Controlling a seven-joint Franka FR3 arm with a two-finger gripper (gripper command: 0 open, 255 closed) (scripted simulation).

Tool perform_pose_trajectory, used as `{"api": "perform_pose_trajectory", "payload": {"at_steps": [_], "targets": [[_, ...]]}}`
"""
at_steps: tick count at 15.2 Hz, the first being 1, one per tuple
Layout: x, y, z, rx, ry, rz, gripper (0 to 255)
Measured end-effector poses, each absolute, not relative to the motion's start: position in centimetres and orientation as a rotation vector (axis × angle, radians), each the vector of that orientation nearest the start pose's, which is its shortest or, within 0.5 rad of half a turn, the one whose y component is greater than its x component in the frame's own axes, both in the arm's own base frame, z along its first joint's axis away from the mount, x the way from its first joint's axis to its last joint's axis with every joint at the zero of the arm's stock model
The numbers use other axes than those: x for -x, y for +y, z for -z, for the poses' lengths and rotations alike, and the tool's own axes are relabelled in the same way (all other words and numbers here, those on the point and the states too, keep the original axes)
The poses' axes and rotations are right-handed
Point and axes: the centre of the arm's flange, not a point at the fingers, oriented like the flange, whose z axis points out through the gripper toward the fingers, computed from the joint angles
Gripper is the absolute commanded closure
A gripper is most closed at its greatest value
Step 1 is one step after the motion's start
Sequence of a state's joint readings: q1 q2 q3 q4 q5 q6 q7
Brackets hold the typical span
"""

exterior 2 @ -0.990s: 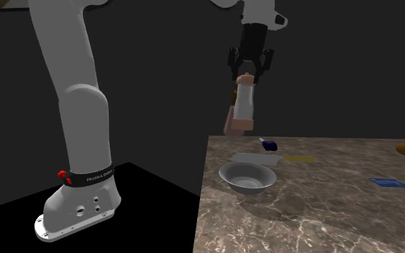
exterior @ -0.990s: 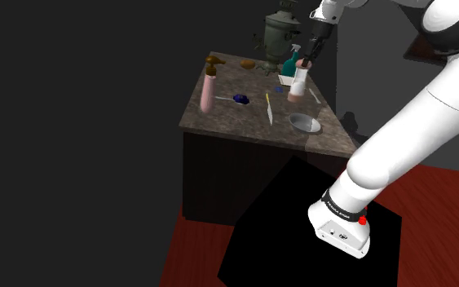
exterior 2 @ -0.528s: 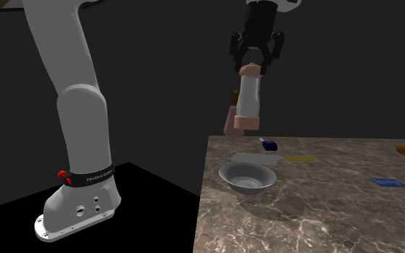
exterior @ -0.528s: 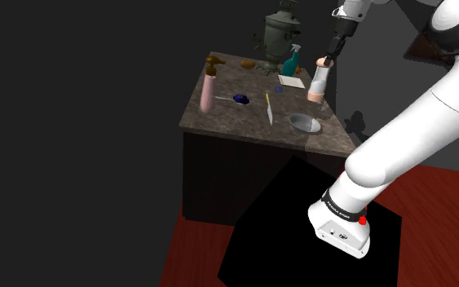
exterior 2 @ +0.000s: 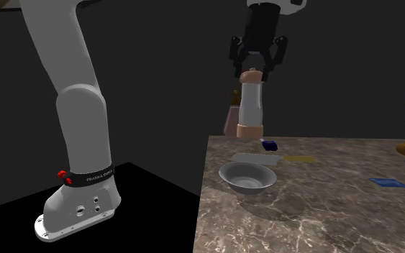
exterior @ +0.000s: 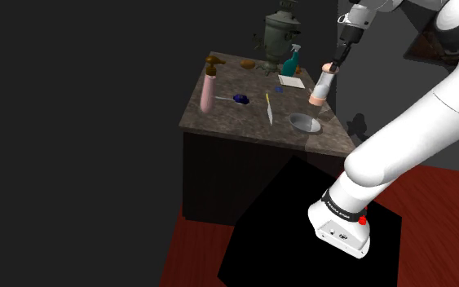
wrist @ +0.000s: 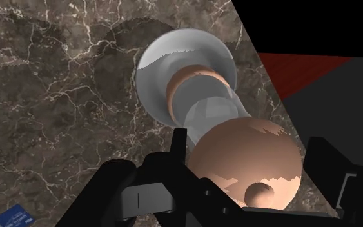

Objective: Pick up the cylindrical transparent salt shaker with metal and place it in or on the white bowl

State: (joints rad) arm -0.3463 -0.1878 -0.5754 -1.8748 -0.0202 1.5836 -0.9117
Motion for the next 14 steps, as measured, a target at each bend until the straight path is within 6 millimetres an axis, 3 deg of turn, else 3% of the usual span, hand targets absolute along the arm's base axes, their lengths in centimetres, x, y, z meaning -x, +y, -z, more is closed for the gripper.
{"api": "perform_pose_trajectory", "payload": {"at_steps": [14], "targets": [[-28.4, -40.9, -49.2, 2.987, -0.01, -0.025, 255]]}}
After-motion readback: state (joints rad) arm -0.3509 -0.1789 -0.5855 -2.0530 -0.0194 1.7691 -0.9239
